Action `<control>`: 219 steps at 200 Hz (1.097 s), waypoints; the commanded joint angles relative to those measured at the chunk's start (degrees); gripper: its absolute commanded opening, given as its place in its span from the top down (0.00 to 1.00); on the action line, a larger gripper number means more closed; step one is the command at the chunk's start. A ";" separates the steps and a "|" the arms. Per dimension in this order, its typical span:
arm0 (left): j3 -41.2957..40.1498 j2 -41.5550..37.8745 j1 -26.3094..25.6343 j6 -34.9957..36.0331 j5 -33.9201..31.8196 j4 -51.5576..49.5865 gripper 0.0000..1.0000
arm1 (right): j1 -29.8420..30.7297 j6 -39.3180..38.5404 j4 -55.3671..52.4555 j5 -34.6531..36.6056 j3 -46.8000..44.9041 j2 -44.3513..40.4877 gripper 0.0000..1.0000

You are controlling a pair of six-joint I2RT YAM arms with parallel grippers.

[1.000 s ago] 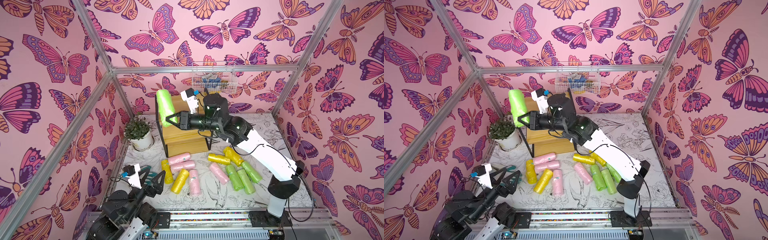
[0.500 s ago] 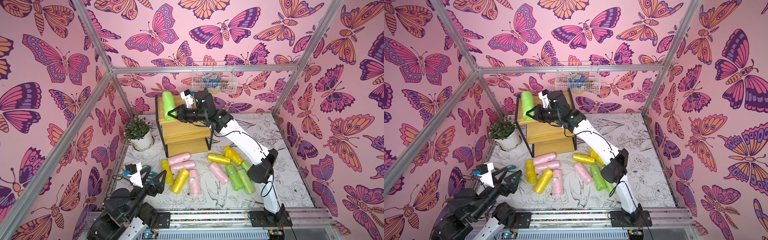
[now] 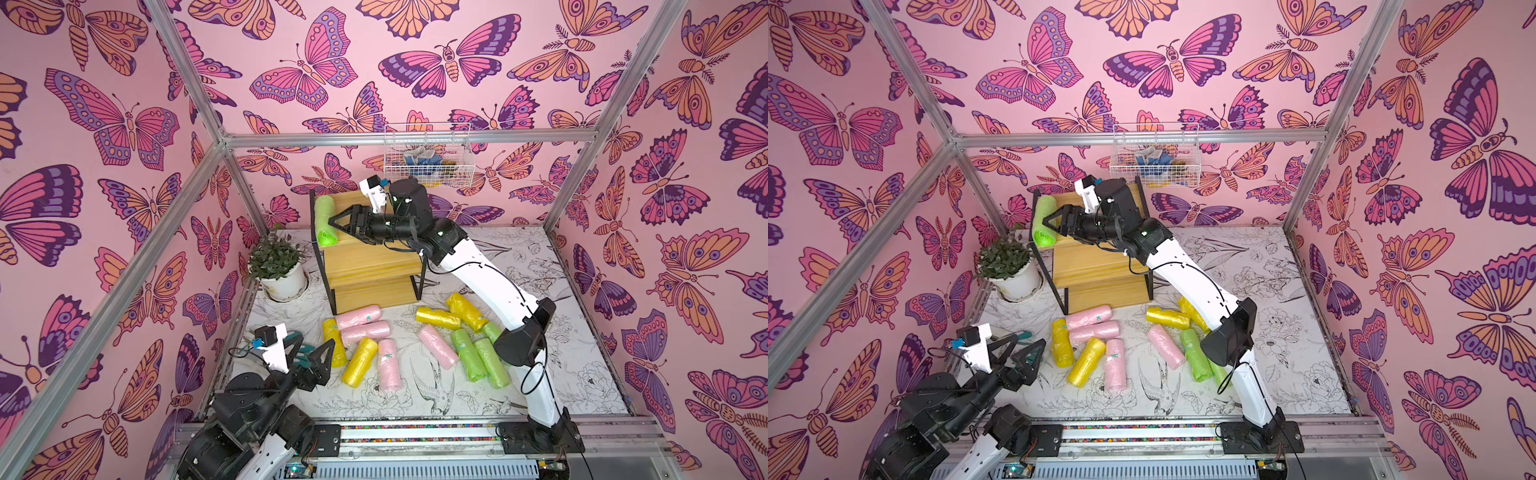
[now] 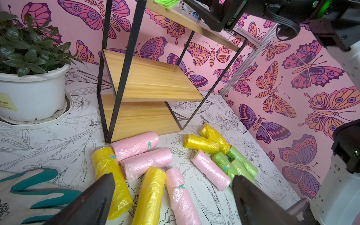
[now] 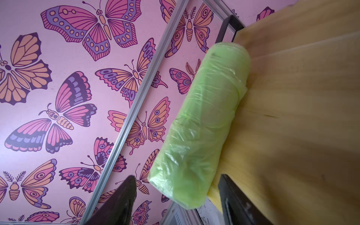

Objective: Sort the rolls of trash bags by color and place them on the shelf
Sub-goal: Place the roll of trash bags on the shelf, then pick up the roll of trash bags from the center of the board.

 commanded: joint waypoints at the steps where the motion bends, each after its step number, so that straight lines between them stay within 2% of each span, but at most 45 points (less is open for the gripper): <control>1: -0.48 1.90 -0.38 -0.86 -1.94 -0.67 0.00 | -1.25 -1.73 0.13 -0.39 -0.02 -3.63 0.30; 45: 0.25 5.85 -0.34 -1.22 -2.49 -1.82 0.00 | -1.92 -8.66 -9.55 4.23 -1.97 -10.94 0.35; 64: 0.36 9.20 -0.34 -2.69 -4.11 -2.75 0.00 | -1.92 -12.30 -13.81 7.17 -6.45 -16.85 0.36; 82: 1.69 14.17 -0.34 -2.78 -4.34 -4.15 0.00 | -1.83 -14.97 -14.29 10.25 -18.43 -26.02 0.39; 109: 3.77 22.32 -0.33 -2.73 -0.83 -4.78 0.00 | -1.83 -16.61 -12.36 16.30 -40.35 -42.54 0.39; 142: 2.89 28.99 -0.34 -9.42 -0.42 -5.02 0.00 | -1.84 -16.10 -13.01 24.07 -64.27 -57.63 0.37; 160: 2.41 32.19 -0.40 -10.27 2.19 -5.09 0.01 | -1.80 -14.22 -15.66 25.33 -74.14 -63.05 0.39; 187: 2.58 36.38 -0.55 -11.20 6.92 -5.08 0.08 | -1.26 -8.39 -16.63 25.82 -87.26 -70.68 0.40; 219: 4.10 41.33 -3.65 -14.42 7.97 -5.02 0.12 | -1.22 -3.76 -13.94 24.45 -98.07 -77.34 0.38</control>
